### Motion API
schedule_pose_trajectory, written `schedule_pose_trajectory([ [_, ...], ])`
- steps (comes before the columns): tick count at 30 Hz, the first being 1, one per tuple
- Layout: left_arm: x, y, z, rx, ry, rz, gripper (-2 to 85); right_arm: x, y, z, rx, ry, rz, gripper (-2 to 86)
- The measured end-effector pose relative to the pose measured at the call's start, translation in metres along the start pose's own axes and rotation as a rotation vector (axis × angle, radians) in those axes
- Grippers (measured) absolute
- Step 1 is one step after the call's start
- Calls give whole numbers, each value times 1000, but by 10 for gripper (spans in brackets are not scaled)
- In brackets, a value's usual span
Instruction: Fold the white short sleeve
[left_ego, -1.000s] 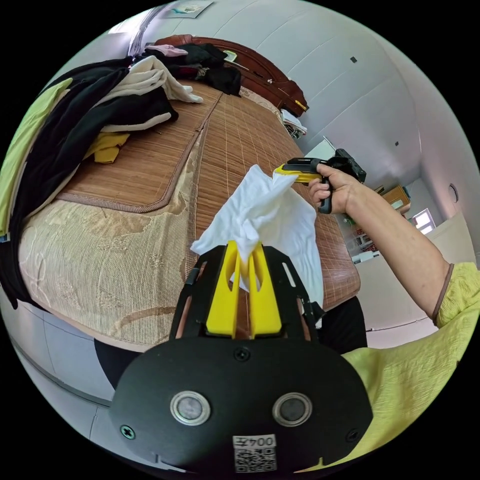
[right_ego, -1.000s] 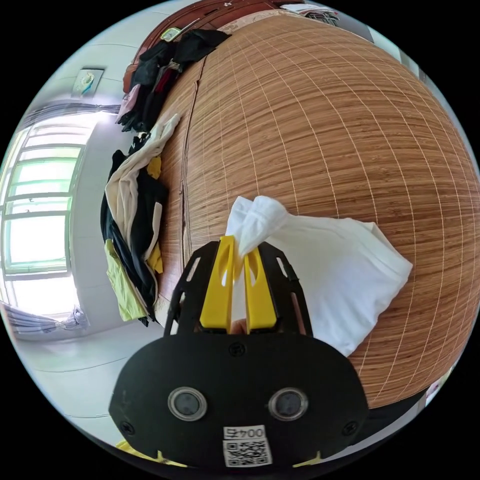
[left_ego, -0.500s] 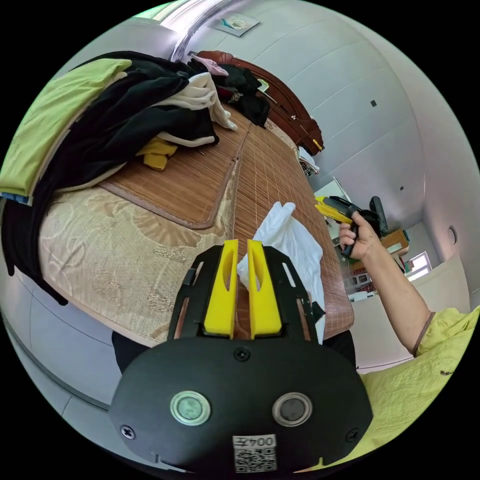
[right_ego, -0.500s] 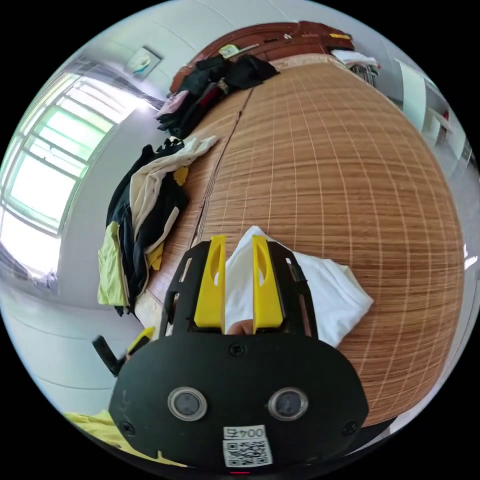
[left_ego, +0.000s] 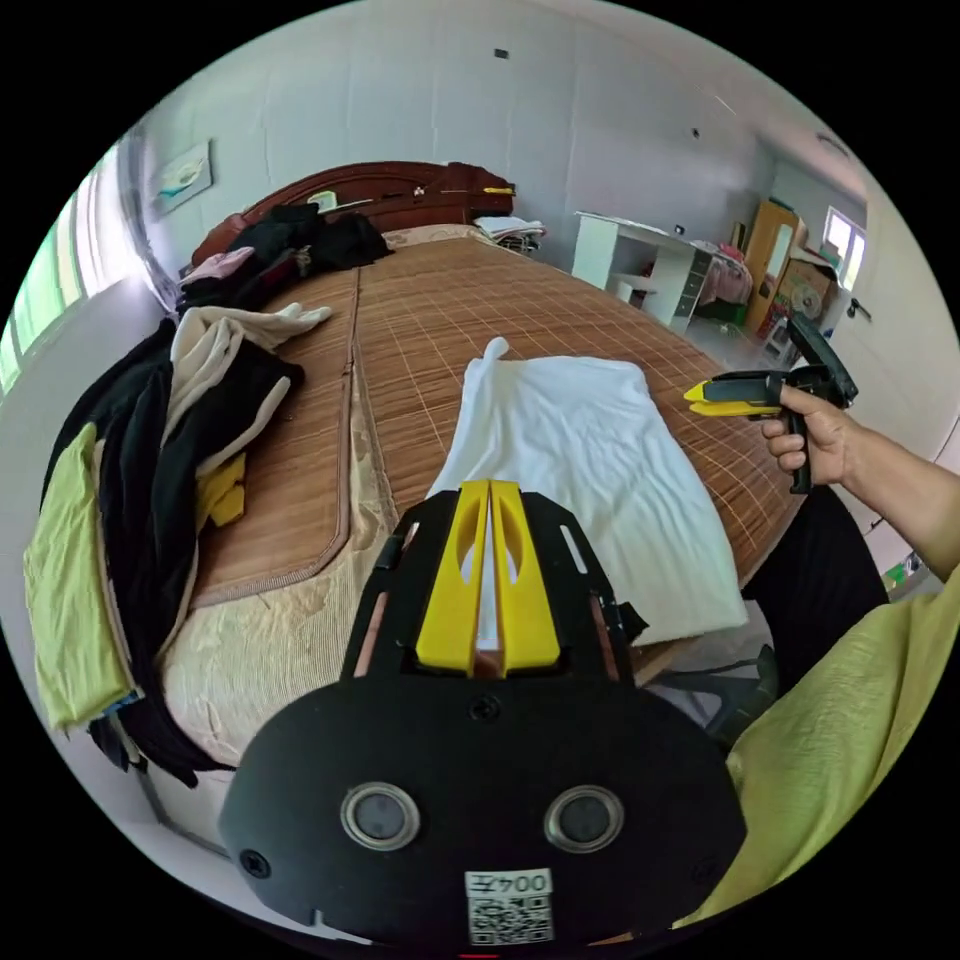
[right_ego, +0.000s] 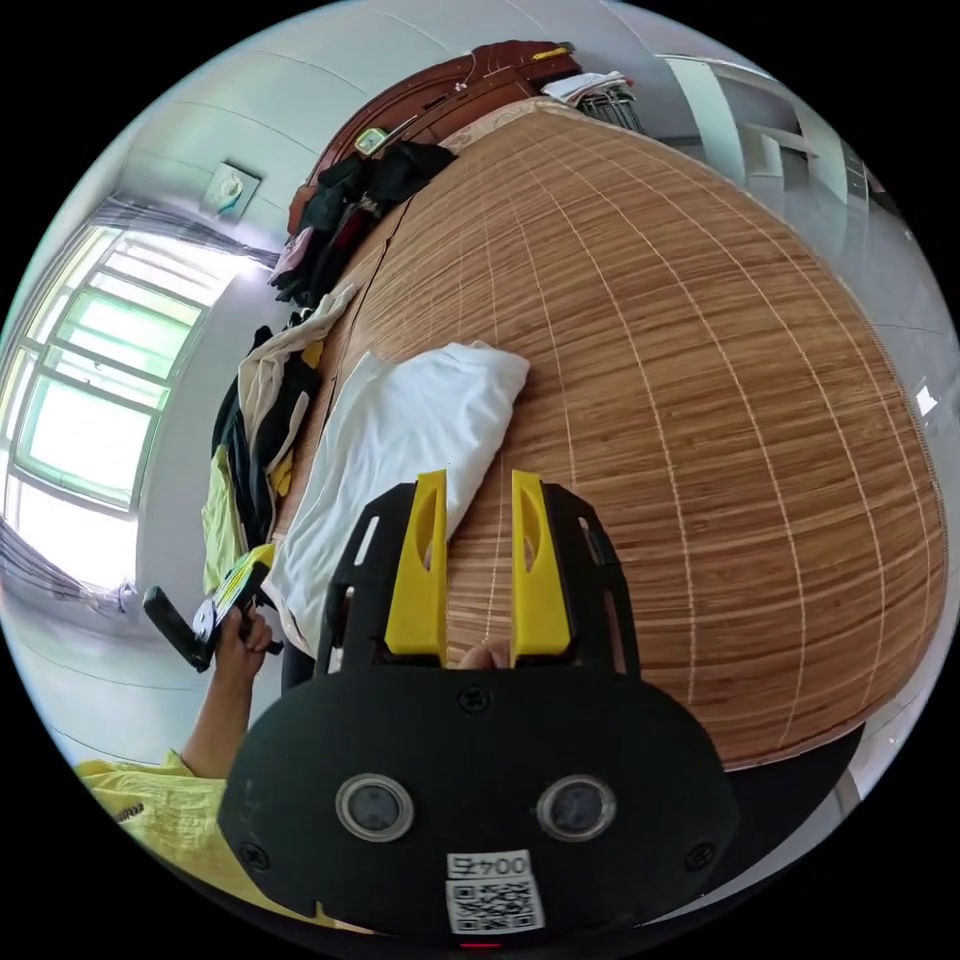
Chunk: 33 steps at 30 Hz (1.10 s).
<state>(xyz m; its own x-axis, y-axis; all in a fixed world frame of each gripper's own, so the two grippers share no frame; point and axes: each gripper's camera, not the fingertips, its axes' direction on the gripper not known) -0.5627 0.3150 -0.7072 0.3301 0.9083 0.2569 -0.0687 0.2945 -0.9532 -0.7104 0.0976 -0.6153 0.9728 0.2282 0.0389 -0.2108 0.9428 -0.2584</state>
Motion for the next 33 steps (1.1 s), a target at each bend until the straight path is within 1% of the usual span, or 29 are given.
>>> schedule_pose_trajectory([
  [3,4,-24,21,-58,-52,85,9,-24,5,12,-56,-36,-20,122],
  [6,0,-40,48,-155,-42,135,9,-49,12,25,-92,18,-26,134],
  [9,-4,-42,73,-245,-46,145,9,-69,14,37,-107,58,-49,115],
  [11,-9,-41,81,-269,-15,97,9,-90,7,44,-168,201,-129,62],
  [12,-12,-41,81,-271,-1,52,9,-95,5,45,-183,223,-155,47],
  [14,-15,-41,82,-284,10,3,9,-103,-5,43,-221,234,-228,37],
  [16,-18,-41,82,-295,72,-86,9,-103,-14,38,-250,224,-266,34],
  [19,-7,-34,85,-271,238,-230,9,-92,-39,25,-270,280,-322,32],
  [21,9,-33,86,-246,279,-231,9,-80,-62,16,-289,309,-352,31],
  [23,18,-33,81,-215,262,-227,9,-59,-91,0,-313,294,-355,29],
  [24,19,-33,72,-178,222,-233,9,-55,-97,-9,-311,281,-342,27],
  [27,11,-24,42,-109,170,-223,9,-64,-93,-66,-205,246,-385,21],
  [29,7,-11,24,-90,139,-192,9,-80,-56,-103,-142,223,-454,41],
  [33,13,34,-3,-109,120,-160,9,-100,30,-126,-50,233,-548,57],
])
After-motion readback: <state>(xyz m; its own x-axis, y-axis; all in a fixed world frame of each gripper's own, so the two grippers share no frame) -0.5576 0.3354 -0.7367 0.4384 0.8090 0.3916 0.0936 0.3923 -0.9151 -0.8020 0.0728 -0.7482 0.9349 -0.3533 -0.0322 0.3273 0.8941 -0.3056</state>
